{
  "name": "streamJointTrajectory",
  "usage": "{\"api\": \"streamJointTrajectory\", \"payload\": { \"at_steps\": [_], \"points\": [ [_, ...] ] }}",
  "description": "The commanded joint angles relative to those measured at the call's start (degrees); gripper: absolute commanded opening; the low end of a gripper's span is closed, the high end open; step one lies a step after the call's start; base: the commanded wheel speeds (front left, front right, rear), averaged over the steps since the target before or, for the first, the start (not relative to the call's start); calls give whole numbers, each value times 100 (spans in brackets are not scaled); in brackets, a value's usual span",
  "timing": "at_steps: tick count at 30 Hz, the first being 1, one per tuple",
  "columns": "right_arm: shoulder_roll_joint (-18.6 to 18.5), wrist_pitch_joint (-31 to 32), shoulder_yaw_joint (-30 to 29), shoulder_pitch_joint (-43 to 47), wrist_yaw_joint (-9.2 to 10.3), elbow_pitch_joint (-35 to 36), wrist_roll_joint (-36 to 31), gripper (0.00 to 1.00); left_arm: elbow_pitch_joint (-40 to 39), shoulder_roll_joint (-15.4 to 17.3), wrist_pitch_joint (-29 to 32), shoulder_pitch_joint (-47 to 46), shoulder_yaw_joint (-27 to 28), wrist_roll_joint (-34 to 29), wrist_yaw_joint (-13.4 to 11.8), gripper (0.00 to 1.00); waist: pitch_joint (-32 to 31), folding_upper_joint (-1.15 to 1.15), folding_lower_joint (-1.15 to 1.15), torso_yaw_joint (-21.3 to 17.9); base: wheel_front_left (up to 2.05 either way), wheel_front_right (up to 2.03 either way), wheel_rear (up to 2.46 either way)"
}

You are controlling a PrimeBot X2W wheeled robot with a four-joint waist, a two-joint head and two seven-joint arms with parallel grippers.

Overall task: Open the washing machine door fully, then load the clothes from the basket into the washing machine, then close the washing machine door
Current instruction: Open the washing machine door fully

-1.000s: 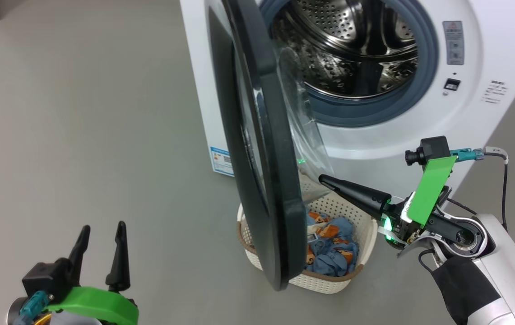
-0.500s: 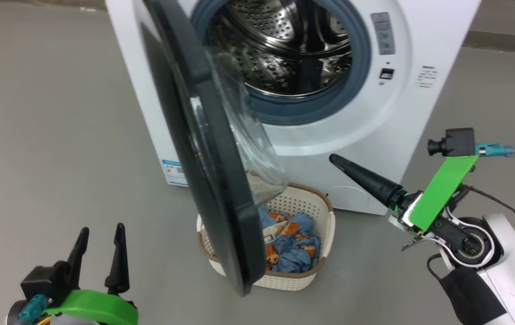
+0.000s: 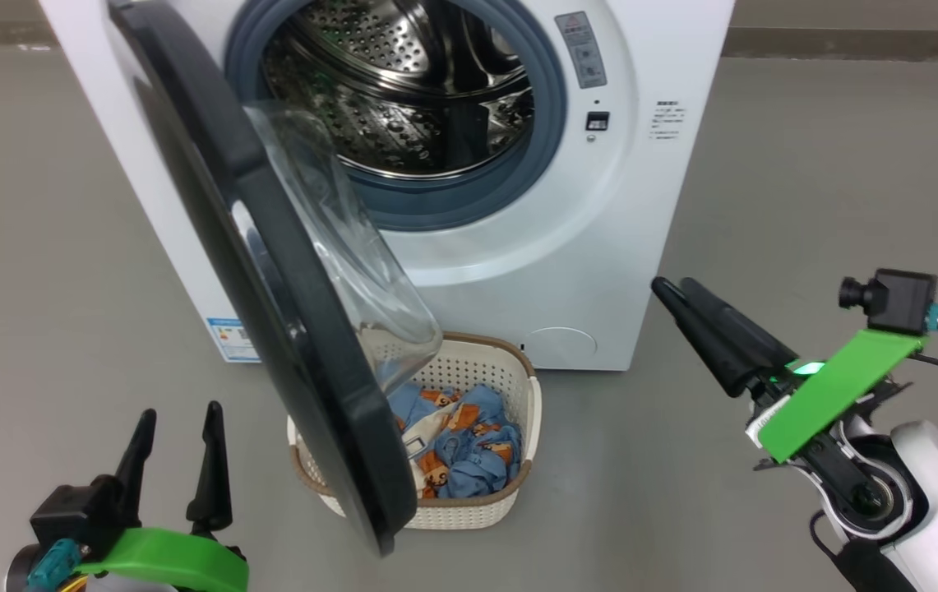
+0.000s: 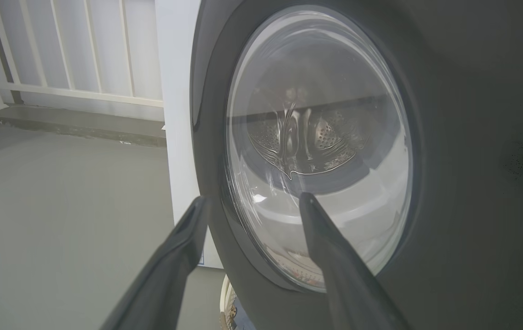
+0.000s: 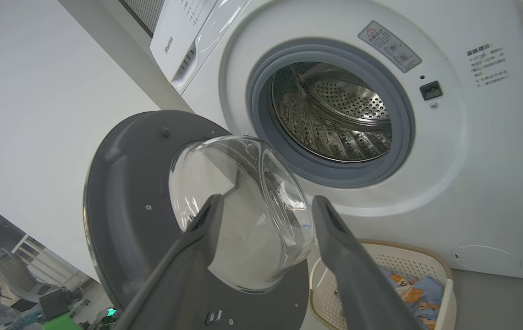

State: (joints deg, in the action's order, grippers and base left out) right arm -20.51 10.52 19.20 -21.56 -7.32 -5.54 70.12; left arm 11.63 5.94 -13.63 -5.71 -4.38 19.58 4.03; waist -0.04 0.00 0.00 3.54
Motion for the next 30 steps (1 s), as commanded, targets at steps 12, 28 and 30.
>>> {"api": "streamJointTrajectory", "payload": {
  "at_steps": [12,28,30],
  "points": [
    [-463,-2111,36,462,-17,-268,-1868,100,-456,164,-64,115,239,88,-159,100,4,0,0,-360,0,0,0],
    [0,-2549,-796,888,-17,-778,-3770,100,-614,160,-56,291,185,113,-262,100,-44,0,0,-358,0,0,0],
    [70,-2550,-903,929,-17,-776,-3922,100,-617,171,-57,297,177,106,-273,100,-44,0,0,-349,0,0,0]
  ]
}}
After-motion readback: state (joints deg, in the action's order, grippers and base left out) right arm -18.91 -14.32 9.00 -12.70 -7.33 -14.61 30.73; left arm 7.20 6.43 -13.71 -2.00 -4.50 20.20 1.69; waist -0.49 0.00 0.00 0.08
